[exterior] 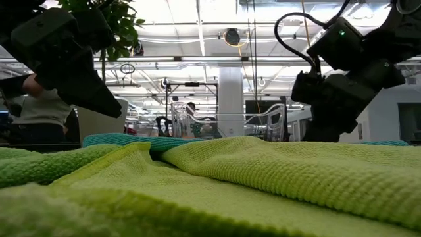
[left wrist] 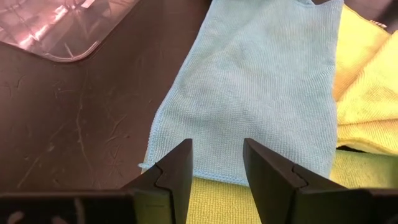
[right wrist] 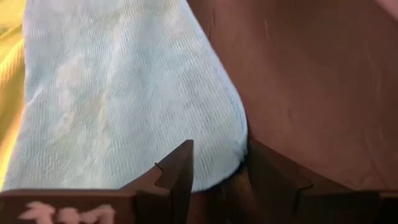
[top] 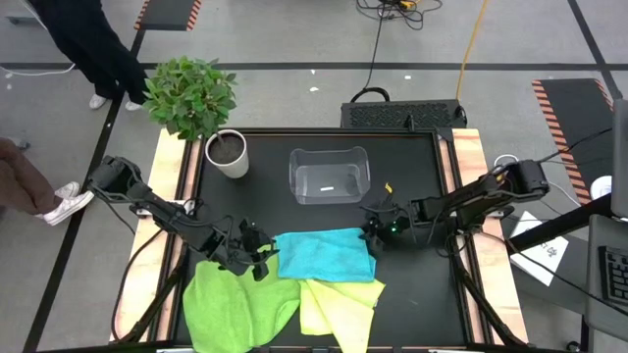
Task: Fold microfiber towels
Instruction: Fold the blue towel
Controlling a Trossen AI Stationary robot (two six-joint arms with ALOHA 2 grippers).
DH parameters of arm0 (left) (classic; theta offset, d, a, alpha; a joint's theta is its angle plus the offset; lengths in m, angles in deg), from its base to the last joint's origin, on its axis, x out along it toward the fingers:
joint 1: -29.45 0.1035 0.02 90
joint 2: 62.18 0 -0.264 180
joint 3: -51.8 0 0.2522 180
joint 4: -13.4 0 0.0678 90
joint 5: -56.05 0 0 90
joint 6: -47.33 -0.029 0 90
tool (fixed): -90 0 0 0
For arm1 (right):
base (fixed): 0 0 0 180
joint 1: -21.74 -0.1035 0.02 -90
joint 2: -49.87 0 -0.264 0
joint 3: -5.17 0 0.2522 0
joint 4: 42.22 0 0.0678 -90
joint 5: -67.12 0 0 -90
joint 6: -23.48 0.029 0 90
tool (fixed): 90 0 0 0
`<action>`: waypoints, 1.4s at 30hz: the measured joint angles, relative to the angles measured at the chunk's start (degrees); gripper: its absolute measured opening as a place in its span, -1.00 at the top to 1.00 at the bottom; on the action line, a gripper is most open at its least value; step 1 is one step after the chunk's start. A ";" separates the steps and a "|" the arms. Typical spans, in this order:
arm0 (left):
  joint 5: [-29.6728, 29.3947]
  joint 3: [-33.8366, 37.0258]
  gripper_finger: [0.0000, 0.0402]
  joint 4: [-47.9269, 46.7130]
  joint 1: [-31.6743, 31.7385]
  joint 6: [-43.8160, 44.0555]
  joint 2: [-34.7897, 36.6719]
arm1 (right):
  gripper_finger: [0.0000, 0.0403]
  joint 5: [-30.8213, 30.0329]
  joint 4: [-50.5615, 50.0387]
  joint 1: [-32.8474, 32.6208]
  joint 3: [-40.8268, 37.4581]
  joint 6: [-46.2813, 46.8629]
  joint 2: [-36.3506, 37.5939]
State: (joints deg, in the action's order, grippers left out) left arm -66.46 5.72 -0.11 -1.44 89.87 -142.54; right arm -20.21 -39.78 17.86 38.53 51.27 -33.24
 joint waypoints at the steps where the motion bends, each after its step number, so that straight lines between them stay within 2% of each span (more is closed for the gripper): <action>1: -0.02 0.00 0.28 0.00 0.00 0.00 0.00 | 0.33 0.02 -0.68 -0.29 0.00 0.04 0.47; 15: 0.79 0.00 0.28 0.31 0.00 0.79 0.00 | 0.61 -1.33 5.98 -1.47 -0.15 -3.50 1.20; 37: 0.75 0.00 0.28 1.39 -0.15 0.11 0.00 | 0.62 -2.72 11.97 -1.53 -0.24 -5.38 0.87; 40: 0.59 0.00 0.28 1.47 -0.06 0.31 -0.27 | 0.71 -2.81 12.81 -1.48 -0.15 -6.18 -0.21; 42: 0.59 -0.07 0.28 1.60 0.57 1.33 -1.40 | 0.86 -2.88 13.16 -1.48 -0.15 -7.22 -0.91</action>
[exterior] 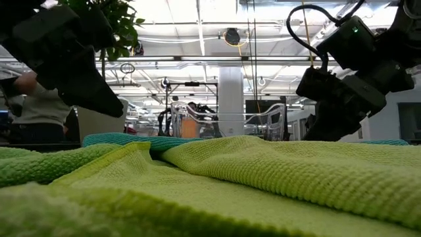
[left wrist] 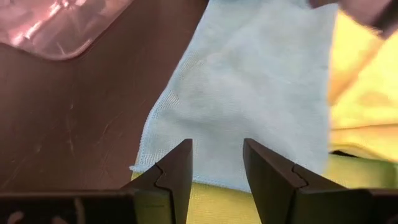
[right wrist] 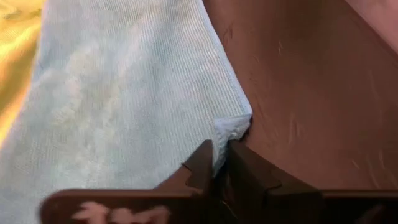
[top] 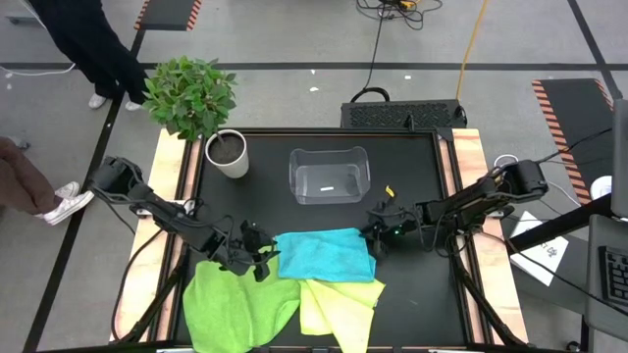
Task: Fold microfiber towels
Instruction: Fold the blue towel
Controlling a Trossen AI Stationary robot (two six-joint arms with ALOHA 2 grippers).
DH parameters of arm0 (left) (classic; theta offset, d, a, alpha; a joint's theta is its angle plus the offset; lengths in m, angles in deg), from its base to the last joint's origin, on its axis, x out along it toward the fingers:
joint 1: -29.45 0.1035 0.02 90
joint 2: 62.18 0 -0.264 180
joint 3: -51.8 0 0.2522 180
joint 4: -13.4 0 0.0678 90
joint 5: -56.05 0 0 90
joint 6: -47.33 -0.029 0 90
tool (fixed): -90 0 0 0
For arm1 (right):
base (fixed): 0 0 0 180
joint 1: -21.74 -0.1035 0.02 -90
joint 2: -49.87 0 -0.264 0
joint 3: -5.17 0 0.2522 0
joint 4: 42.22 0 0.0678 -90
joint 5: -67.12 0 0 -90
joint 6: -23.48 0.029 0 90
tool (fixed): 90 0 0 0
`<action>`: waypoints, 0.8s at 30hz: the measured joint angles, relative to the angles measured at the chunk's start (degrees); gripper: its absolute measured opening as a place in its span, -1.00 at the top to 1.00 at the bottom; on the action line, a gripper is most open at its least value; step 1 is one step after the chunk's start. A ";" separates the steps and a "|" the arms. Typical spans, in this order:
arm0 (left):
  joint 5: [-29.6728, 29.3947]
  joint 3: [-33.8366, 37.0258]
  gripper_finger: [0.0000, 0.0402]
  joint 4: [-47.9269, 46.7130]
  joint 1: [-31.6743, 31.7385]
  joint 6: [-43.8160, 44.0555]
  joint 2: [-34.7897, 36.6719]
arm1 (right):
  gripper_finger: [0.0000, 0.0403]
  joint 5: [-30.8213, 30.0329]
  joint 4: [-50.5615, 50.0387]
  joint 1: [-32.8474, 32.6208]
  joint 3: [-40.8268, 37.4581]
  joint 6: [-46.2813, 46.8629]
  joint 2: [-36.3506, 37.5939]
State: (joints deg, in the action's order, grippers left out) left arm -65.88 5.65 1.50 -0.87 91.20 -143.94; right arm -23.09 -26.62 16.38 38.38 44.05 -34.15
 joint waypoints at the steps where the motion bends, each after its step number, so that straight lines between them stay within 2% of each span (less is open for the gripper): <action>1: 0.08 0.02 0.28 -0.27 0.30 0.42 -0.60 | 0.93 0.00 0.05 0.00 0.00 -0.58 -0.28; 8: 0.62 0.02 0.28 0.55 3.20 7.72 -7.91 | 0.99 -1.01 2.40 0.00 0.02 -1.96 -0.27; 16: 1.33 0.04 0.27 3.56 3.67 5.67 -8.86 | 1.00 -0.96 1.93 0.00 0.07 -3.08 1.27; 19: 0.90 -0.04 0.19 5.70 3.67 3.77 -8.20 | 1.00 -0.54 1.63 0.00 0.07 -3.31 1.65; 24: 0.08 0.02 -0.05 5.26 4.13 3.01 -8.08 | 1.00 0.49 1.59 0.00 0.09 -3.80 3.99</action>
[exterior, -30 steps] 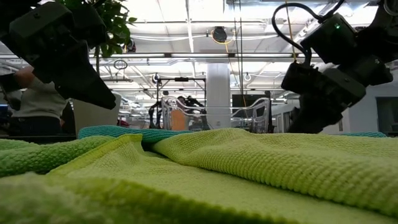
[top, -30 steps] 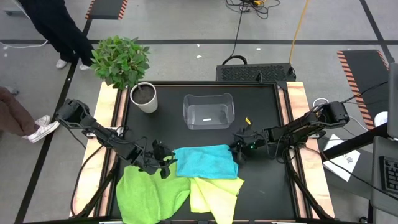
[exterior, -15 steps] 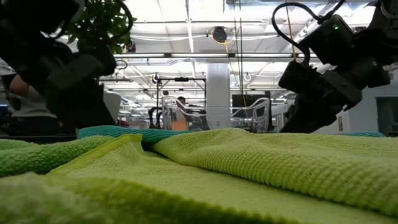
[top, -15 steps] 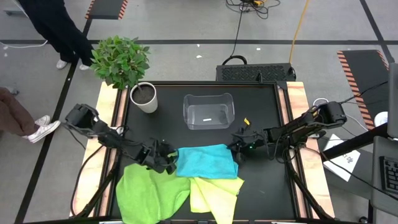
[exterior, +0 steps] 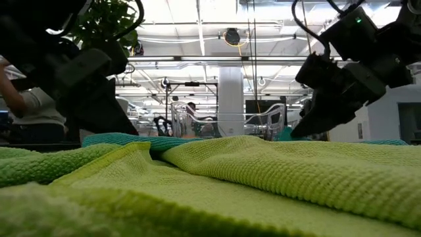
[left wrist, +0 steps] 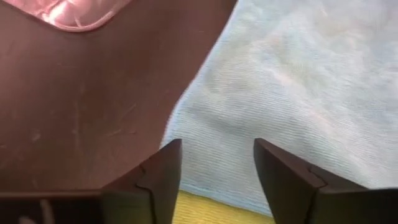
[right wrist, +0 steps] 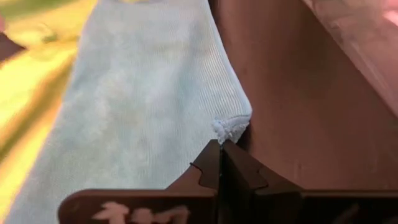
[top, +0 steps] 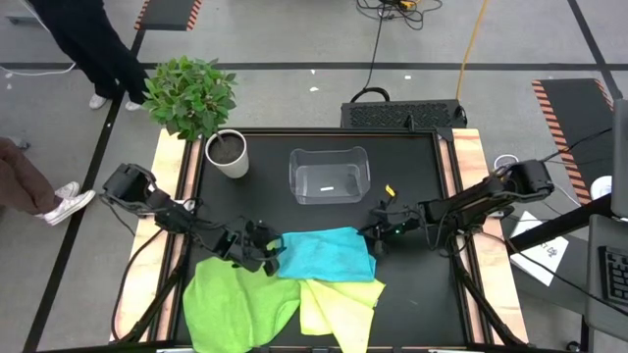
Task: Fold microfiber towels
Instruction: Fold the blue towel
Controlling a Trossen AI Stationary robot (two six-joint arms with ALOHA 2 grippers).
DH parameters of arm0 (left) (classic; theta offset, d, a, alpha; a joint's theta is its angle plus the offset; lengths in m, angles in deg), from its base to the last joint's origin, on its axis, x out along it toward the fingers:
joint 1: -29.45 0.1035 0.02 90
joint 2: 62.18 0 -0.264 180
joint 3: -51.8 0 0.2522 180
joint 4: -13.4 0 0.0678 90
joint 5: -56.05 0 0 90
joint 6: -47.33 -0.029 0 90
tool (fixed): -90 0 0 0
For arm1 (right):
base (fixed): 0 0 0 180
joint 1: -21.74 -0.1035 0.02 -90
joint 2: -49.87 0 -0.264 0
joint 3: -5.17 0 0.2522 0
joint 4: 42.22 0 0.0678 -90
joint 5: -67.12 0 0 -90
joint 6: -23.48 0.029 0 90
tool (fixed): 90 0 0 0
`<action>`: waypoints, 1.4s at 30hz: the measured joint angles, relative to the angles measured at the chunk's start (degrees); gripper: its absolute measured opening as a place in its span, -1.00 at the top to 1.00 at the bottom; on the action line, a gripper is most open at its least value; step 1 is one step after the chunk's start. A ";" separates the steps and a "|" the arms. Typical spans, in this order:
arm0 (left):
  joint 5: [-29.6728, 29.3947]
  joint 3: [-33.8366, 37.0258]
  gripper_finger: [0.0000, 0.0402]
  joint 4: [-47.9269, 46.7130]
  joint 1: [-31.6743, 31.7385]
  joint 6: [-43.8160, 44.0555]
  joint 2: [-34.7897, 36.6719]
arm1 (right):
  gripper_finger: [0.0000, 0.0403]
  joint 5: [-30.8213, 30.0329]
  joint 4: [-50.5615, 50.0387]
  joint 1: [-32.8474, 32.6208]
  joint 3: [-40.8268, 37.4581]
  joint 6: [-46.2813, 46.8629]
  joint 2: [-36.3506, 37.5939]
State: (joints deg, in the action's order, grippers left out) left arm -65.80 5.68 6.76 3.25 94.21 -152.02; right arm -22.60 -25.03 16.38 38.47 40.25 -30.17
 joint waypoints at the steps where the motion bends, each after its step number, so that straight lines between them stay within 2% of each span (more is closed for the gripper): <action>1: -0.15 0.00 -0.10 -0.13 0.19 -0.07 0.00 | 1.00 0.04 -0.82 0.00 0.02 -0.12 0.94; 10: -2.08 0.00 -0.45 -1.53 2.40 -1.37 0.00 | 1.00 1.28 -9.40 0.00 -0.01 -1.23 10.85; 21: -1.18 0.02 -0.48 -0.83 3.08 -0.36 0.00 | 1.00 1.52 -16.21 -2.57 -0.01 -1.86 21.34; 24: -0.47 0.02 -0.48 -0.51 3.73 1.32 -0.04 | 1.00 1.53 -16.84 -3.22 -0.01 -1.58 21.81; 27: 2.91 0.02 -0.48 1.18 4.79 1.92 -1.16 | 1.00 1.56 -17.01 -3.43 -0.01 -1.35 21.80; 42: 6.60 0.04 -0.48 5.66 5.93 7.25 -1.62 | 1.00 1.54 -19.23 -3.43 -0.01 -1.37 21.78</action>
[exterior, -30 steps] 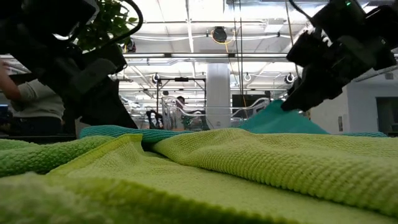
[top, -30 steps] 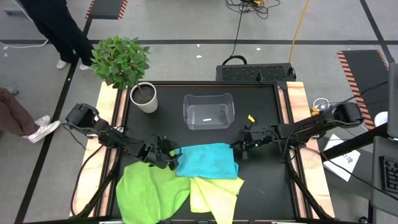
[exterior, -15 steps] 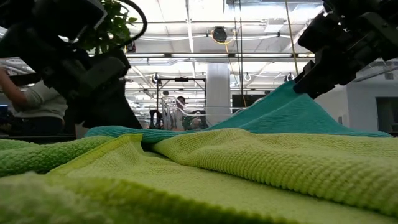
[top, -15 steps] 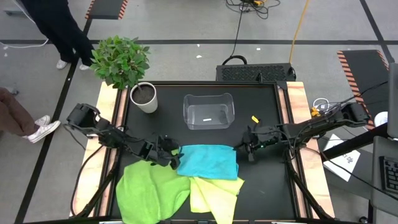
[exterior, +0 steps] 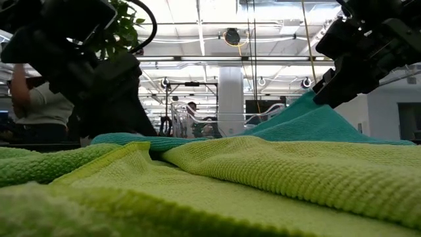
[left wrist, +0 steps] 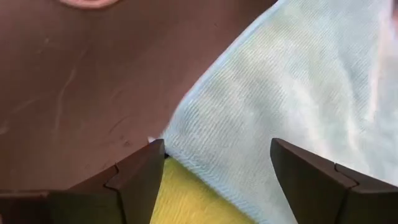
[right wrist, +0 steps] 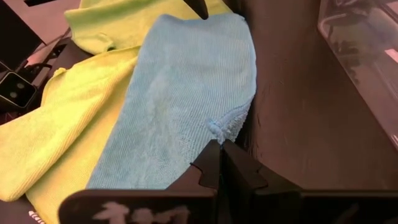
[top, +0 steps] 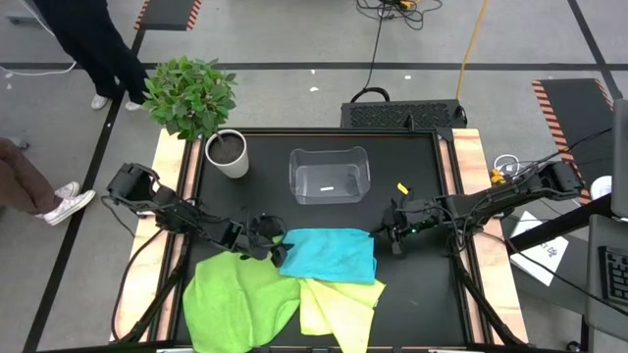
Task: Fold microfiber towels
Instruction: Fold the blue towel
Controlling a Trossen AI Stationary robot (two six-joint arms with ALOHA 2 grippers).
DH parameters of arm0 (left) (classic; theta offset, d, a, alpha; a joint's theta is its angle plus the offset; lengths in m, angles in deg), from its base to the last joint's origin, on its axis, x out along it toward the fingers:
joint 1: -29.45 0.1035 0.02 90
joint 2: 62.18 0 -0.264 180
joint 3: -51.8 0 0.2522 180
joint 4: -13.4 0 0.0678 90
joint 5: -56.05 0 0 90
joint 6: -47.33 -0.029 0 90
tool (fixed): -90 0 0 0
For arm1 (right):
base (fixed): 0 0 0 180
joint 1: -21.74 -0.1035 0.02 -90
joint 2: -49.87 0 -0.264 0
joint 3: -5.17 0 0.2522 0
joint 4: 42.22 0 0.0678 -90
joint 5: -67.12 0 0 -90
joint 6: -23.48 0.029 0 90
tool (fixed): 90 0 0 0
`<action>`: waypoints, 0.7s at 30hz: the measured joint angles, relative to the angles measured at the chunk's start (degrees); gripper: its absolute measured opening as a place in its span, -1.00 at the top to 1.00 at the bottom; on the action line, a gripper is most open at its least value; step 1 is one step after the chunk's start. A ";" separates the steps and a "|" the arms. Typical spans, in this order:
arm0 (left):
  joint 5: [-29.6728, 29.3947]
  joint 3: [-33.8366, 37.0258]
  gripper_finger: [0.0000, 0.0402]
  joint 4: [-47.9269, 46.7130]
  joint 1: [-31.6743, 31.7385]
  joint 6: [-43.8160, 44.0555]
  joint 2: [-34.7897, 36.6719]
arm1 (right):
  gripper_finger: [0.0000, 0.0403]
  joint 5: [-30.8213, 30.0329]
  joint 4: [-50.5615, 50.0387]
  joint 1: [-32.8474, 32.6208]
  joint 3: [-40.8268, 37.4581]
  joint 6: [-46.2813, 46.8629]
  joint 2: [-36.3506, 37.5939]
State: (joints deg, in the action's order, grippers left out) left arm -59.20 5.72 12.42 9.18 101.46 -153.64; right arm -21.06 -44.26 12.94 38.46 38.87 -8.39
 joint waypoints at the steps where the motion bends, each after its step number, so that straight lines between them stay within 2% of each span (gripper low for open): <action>1: 0.08 0.00 -0.48 0.65 0.00 -0.03 0.00 | 1.00 0.00 0.00 0.00 0.00 -0.02 0.00; 14: -0.22 0.00 -0.44 -0.49 0.56 -0.31 -0.07 | 1.00 1.42 -0.02 -0.37 0.00 0.16 0.00; 17: 1.42 0.00 -0.28 1.57 1.04 -1.71 -0.07 | 1.00 1.42 0.02 -0.35 0.00 0.16 0.00; 21: 2.98 0.00 0.09 2.56 1.14 -3.24 -0.07 | 1.00 1.40 0.02 -0.35 0.00 0.06 0.00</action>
State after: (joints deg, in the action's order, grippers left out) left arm -56.23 5.72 14.97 10.32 98.22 -153.70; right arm -19.65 -44.23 12.59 38.46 38.93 -8.39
